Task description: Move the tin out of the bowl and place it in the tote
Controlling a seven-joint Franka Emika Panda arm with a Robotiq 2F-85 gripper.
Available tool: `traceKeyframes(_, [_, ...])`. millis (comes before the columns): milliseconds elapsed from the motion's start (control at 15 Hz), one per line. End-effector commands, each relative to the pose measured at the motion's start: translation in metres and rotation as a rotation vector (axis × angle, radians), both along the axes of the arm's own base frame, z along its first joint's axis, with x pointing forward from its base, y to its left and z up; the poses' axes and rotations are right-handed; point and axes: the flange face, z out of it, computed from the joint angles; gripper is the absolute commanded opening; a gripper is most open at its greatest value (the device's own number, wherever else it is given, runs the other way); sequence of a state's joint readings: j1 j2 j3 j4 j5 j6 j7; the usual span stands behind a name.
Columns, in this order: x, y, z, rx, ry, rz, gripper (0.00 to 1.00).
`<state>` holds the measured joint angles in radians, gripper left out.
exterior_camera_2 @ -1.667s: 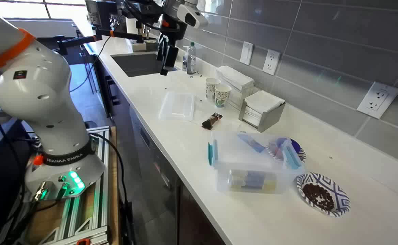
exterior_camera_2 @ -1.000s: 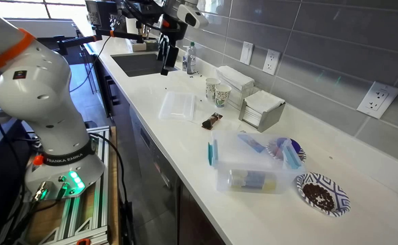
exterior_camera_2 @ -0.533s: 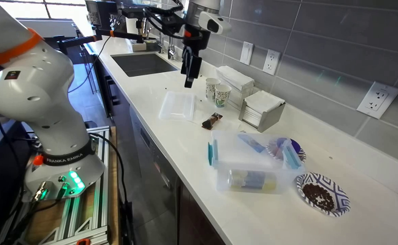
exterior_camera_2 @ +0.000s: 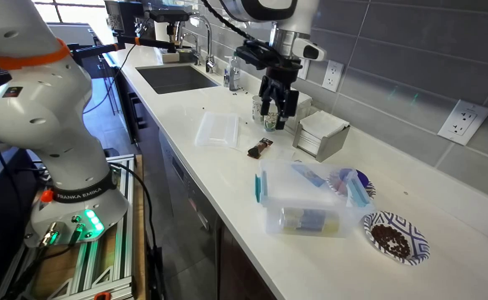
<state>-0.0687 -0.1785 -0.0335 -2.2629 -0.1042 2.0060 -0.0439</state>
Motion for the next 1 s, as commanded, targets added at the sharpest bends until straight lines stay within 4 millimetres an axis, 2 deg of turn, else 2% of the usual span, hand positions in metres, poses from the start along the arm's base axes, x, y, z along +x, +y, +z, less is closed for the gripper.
traceKeyframes(0, [0.044, -0.021, -0.021, 0.025, -0.002, 0.076, 1.00])
traceKeyframes(333, [0.086, -0.055, -0.028, 0.056, 0.048, 0.147, 1.00])
traceKeyframes(400, [0.068, -0.041, -0.026, 0.025, 0.013, 0.135, 1.00])
traceKeyframes(533, [0.074, -0.046, -0.029, 0.024, 0.017, 0.133, 1.00])
traceKeyframes(933, [0.074, -0.043, -0.026, 0.024, 0.012, 0.139, 1.00])
